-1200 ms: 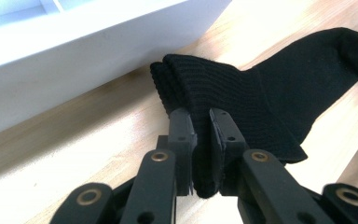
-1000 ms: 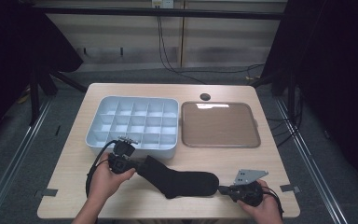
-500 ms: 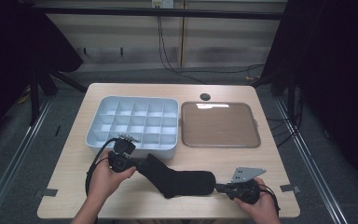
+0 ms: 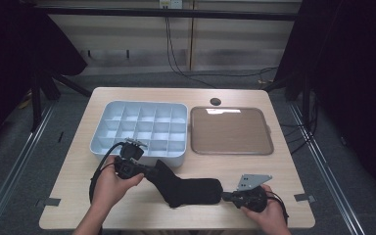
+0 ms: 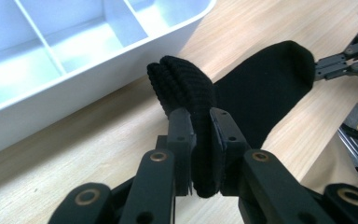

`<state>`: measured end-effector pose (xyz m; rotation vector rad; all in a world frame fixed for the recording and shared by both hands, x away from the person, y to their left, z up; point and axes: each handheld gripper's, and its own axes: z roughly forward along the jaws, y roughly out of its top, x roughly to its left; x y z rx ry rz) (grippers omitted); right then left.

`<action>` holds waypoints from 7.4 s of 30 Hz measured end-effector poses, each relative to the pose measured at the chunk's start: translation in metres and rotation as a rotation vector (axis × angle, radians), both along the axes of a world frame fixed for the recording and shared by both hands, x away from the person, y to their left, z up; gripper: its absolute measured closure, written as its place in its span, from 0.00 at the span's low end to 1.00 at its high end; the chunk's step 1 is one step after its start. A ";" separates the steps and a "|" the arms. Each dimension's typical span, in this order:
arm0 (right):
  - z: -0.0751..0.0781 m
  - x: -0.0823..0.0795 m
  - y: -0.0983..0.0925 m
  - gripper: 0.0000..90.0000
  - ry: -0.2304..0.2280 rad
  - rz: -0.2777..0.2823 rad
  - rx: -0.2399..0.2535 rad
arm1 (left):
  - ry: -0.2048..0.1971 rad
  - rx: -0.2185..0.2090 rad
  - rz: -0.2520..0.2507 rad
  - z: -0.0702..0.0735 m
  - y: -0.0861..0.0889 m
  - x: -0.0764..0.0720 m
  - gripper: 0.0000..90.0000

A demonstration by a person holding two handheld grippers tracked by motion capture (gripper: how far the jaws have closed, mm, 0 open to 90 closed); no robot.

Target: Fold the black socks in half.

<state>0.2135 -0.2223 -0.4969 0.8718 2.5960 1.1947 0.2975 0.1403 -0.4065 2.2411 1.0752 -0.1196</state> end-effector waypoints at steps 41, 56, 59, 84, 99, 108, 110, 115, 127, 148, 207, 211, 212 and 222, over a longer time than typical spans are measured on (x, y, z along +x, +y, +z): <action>-0.001 0.028 0.029 1.00 -0.019 0.063 -0.022 | -0.016 0.034 0.016 0.014 0.008 -0.004 0.88; -0.002 0.027 0.034 1.00 -0.019 0.084 -0.014 | -0.006 0.035 -0.040 0.014 -0.010 -0.008 0.88; -0.001 0.026 0.036 1.00 -0.015 0.083 -0.010 | -0.006 0.030 -0.043 0.013 -0.014 -0.009 0.89; 0.000 0.026 0.047 1.00 -0.018 0.114 -0.008 | 0.008 0.056 -0.102 0.008 -0.039 -0.012 0.89; 0.001 0.025 0.058 0.99 -0.019 0.146 -0.009 | 0.028 0.073 -0.131 -0.001 -0.055 -0.015 0.89; 0.001 0.028 0.061 0.99 -0.020 0.153 -0.008 | 0.042 0.091 -0.150 -0.016 -0.064 -0.019 0.89; 0.001 0.028 0.062 0.99 -0.021 0.154 -0.007 | 0.047 0.093 -0.156 -0.020 -0.067 -0.020 0.89; 0.001 0.029 0.063 0.99 -0.024 0.161 -0.008 | 0.056 0.102 -0.161 -0.029 -0.072 -0.021 0.89; 0.002 0.030 0.061 0.99 -0.032 0.161 -0.015 | 0.071 0.088 -0.171 -0.037 -0.077 -0.021 0.87; 0.001 0.032 0.056 0.99 -0.018 0.143 -0.002 | 0.098 0.011 -0.160 -0.025 -0.054 -0.018 0.63; 0.006 0.028 0.057 0.98 -0.024 0.167 0.025 | 0.086 0.127 0.054 -0.066 -0.009 -0.018 0.67; 0.004 0.028 0.059 0.98 -0.022 0.181 0.020 | 0.080 0.141 0.053 -0.067 -0.010 -0.017 0.71; 0.004 0.028 0.059 0.98 -0.020 0.182 0.018 | 0.081 0.141 0.048 -0.067 -0.010 -0.017 0.72; 0.000 0.030 0.059 0.98 -0.006 0.176 0.026 | 0.109 0.133 0.057 -0.067 -0.013 -0.015 0.86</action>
